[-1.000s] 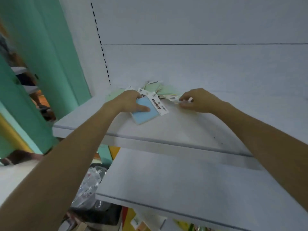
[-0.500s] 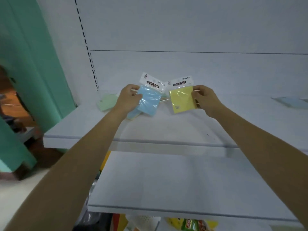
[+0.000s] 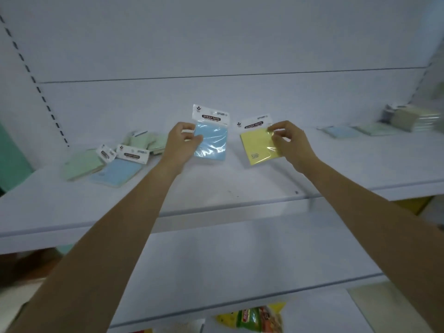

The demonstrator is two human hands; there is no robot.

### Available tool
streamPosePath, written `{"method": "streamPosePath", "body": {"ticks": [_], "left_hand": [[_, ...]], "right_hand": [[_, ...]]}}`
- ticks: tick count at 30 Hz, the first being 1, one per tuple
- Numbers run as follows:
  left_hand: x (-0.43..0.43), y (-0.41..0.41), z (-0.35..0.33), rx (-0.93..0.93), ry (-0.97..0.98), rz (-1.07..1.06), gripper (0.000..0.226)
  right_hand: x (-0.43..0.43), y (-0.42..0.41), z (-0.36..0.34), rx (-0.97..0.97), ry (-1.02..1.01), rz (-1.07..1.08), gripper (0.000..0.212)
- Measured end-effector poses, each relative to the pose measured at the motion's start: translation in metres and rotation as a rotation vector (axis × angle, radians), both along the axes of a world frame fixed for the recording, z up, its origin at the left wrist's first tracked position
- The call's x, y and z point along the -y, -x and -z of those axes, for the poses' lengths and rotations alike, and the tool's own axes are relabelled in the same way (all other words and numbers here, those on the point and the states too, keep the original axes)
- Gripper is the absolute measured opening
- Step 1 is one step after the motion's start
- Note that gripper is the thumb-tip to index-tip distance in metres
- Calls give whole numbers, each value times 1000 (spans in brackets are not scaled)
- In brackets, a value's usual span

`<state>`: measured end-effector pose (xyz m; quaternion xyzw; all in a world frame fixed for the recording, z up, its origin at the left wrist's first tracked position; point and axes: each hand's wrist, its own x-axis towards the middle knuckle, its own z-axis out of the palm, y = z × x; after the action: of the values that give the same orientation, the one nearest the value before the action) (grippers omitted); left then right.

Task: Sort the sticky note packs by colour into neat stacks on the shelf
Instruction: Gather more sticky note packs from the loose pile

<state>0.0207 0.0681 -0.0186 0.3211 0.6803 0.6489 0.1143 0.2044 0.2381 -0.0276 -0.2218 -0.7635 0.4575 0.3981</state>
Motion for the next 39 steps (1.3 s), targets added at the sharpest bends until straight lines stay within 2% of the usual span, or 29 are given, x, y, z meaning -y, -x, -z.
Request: {"method": "streamPosePath", "body": {"ticks": [6,10,13,19,26,29,33,37,39], "left_hand": [[-88,-76,-4,20,-43,67,22],[-151,-132,-3,54,-58,58,20],[-194,-169,-3,79,-71,43,21],[-268,-214,-2,122,-40,4,19],[-340,-219,-4,151,4,-7,22],[-367,-213,-2,156,32,-19,32],[-394,-205,8,155,91,-54,33],[-407,-207,14,72,218,-190,54],[-412,-205,19,-4,283,-240,54]], "right_hand": [[-78,-88,3,88,-40,108,26],[-131,-151,1,80,44,91,21],[-170,-195,3,104,135,37,36],[-232,-256,0,160,76,65,46],[-292,-279,7,280,-65,125,50],[-313,-276,9,303,-113,142,50],[-334,-262,12,341,-158,119,49],[-351,-248,14,330,-175,43,48],[-360,-243,15,343,-195,5,47]]}}
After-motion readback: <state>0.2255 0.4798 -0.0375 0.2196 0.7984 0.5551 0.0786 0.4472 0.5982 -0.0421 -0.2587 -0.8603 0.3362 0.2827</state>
